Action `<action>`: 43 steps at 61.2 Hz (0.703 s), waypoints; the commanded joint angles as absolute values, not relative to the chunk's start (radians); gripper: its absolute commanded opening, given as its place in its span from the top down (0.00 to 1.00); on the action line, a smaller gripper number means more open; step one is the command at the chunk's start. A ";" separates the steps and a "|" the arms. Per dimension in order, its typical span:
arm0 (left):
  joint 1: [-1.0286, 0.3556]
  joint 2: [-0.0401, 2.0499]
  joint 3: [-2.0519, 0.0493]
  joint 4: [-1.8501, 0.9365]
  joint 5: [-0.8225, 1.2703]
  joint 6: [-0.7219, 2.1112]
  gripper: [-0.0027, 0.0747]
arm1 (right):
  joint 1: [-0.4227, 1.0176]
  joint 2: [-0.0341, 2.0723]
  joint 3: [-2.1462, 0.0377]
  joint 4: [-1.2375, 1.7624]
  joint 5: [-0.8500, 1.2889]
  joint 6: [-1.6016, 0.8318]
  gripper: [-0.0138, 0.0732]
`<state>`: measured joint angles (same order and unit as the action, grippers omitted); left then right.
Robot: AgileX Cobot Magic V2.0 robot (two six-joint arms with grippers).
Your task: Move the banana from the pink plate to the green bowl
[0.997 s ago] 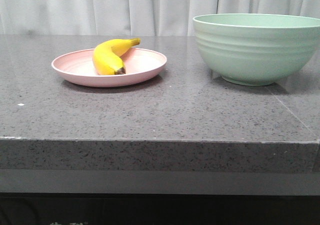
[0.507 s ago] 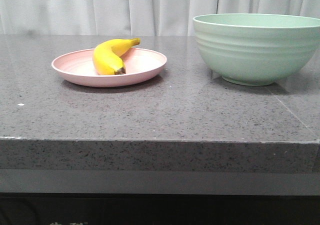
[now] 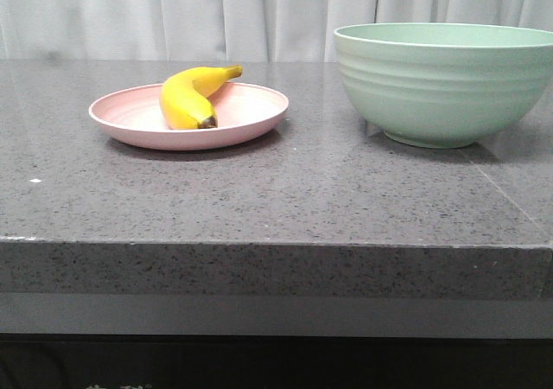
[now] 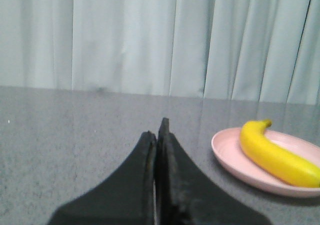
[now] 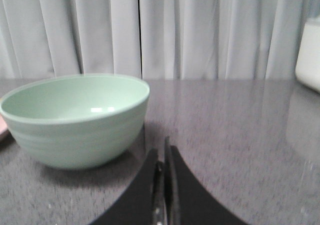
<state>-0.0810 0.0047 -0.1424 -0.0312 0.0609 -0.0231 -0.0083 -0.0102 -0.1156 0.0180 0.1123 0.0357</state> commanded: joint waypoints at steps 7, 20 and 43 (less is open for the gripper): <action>-0.085 0.131 -0.399 -0.042 0.186 -0.022 0.99 | -0.011 0.016 -0.336 -0.029 0.171 0.035 0.92; -0.085 0.301 -0.626 -0.051 0.371 -0.022 0.99 | -0.011 0.157 -0.545 -0.030 0.299 0.035 0.92; -0.085 0.547 -0.806 -0.052 0.515 -0.022 0.99 | -0.011 0.454 -0.742 -0.030 0.442 0.035 0.92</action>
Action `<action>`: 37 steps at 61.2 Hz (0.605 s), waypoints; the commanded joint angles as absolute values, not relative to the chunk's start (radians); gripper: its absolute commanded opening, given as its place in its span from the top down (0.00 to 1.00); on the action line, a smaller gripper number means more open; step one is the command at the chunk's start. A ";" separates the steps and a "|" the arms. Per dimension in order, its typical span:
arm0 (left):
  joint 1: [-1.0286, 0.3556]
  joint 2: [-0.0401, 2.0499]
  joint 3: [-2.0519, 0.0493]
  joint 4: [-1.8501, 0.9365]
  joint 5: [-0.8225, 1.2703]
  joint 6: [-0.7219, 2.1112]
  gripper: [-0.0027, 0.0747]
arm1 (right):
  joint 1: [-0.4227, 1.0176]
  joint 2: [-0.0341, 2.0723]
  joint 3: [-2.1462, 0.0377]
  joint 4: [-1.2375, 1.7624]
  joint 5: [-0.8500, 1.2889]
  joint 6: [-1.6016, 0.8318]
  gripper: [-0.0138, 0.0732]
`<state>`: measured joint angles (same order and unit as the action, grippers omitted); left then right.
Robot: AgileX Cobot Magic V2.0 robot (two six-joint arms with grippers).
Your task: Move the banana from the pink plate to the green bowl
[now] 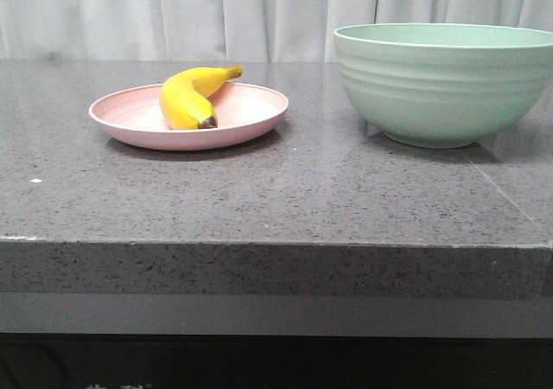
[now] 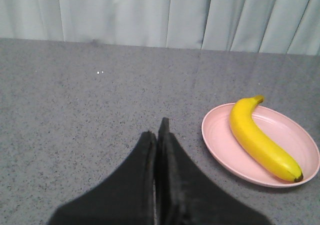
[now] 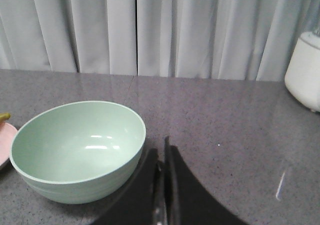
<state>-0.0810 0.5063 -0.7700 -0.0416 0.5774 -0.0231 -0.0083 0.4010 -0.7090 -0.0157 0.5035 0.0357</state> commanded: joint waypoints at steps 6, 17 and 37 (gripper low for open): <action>-0.085 0.587 -0.806 -0.052 0.515 -0.022 0.99 | -0.011 0.507 -0.732 -0.030 0.448 0.035 0.92; -0.085 0.653 -0.806 -0.052 0.505 -0.022 0.99 | -0.011 0.592 -0.719 -0.029 0.462 0.035 0.92; -0.085 0.764 -0.806 -0.052 0.478 -0.022 0.76 | -0.011 0.674 -0.718 -0.029 0.471 0.035 0.71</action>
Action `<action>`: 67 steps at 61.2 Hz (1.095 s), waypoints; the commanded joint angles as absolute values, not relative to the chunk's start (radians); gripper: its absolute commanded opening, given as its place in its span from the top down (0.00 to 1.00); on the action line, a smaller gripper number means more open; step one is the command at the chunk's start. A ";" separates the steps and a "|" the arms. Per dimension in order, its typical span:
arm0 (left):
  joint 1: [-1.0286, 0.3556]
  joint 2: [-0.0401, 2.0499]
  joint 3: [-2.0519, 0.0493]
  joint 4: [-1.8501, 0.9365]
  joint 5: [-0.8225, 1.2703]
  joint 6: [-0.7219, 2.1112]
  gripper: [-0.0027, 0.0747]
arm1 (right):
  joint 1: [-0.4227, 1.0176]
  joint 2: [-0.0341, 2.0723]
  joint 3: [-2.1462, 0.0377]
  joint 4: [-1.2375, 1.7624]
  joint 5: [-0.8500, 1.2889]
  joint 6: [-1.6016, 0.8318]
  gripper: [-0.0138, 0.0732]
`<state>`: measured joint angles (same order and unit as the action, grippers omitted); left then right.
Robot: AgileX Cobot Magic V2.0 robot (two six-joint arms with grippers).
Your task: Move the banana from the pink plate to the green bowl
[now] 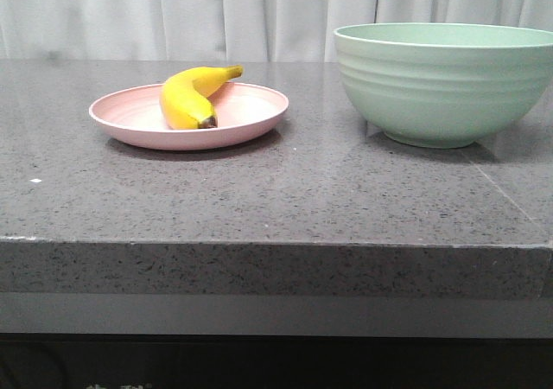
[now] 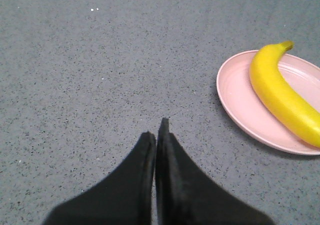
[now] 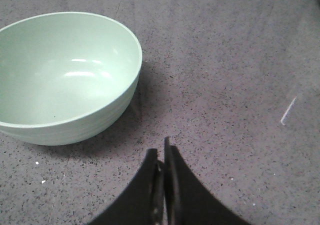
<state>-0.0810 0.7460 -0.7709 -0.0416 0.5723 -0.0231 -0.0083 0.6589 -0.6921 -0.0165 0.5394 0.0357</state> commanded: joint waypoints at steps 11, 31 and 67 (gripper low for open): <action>-0.085 0.776 -0.806 -0.052 0.441 -0.022 0.24 | -0.011 0.674 -0.718 -0.029 0.460 0.035 0.20; -0.241 0.821 -0.861 -0.120 0.390 0.017 0.22 | -0.011 0.674 -0.718 -0.029 0.460 0.035 0.09; -0.493 1.367 -1.355 -0.090 0.797 -0.132 0.23 | -0.011 0.674 -0.718 -0.029 0.460 0.035 0.09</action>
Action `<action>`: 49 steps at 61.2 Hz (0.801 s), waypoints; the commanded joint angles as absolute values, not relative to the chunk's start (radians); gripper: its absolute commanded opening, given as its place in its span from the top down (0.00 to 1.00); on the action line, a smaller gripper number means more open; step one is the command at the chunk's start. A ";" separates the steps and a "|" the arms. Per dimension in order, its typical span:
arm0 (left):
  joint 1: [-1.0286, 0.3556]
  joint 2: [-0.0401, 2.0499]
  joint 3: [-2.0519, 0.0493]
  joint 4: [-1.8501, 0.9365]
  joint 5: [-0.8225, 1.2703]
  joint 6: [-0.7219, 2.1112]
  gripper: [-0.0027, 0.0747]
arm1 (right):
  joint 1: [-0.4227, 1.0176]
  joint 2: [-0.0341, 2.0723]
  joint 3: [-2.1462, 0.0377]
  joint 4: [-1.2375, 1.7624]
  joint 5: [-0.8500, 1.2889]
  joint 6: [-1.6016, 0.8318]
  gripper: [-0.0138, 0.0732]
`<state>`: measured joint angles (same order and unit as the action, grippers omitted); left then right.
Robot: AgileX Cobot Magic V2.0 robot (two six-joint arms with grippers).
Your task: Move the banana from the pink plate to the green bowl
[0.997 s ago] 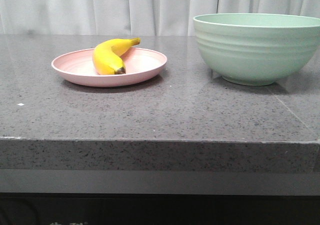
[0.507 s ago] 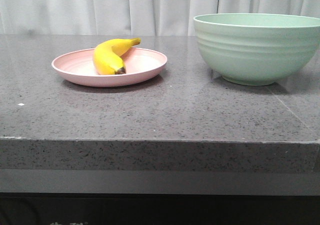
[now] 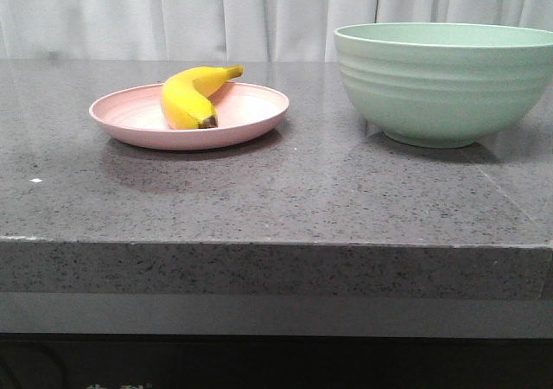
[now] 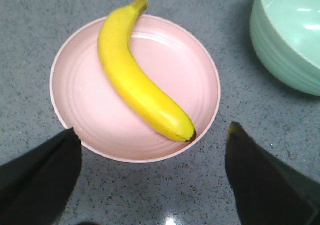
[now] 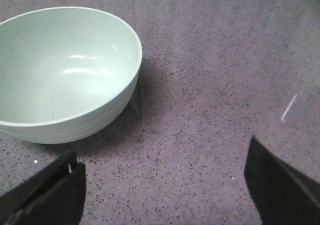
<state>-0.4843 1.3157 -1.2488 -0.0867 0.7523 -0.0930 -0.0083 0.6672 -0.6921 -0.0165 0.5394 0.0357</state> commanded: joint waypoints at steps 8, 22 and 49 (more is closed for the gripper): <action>-0.493 1.521 -1.506 -0.081 0.923 -0.178 0.23 | -0.011 0.674 -0.718 -0.029 0.460 0.035 0.09; -0.493 1.738 -1.719 -0.064 1.096 -0.258 0.23 | -0.011 0.674 -0.718 -0.028 0.460 0.035 0.09; -0.493 1.948 -1.885 -0.012 1.157 -0.374 0.23 | -0.011 0.674 -0.718 -0.028 0.460 0.035 0.09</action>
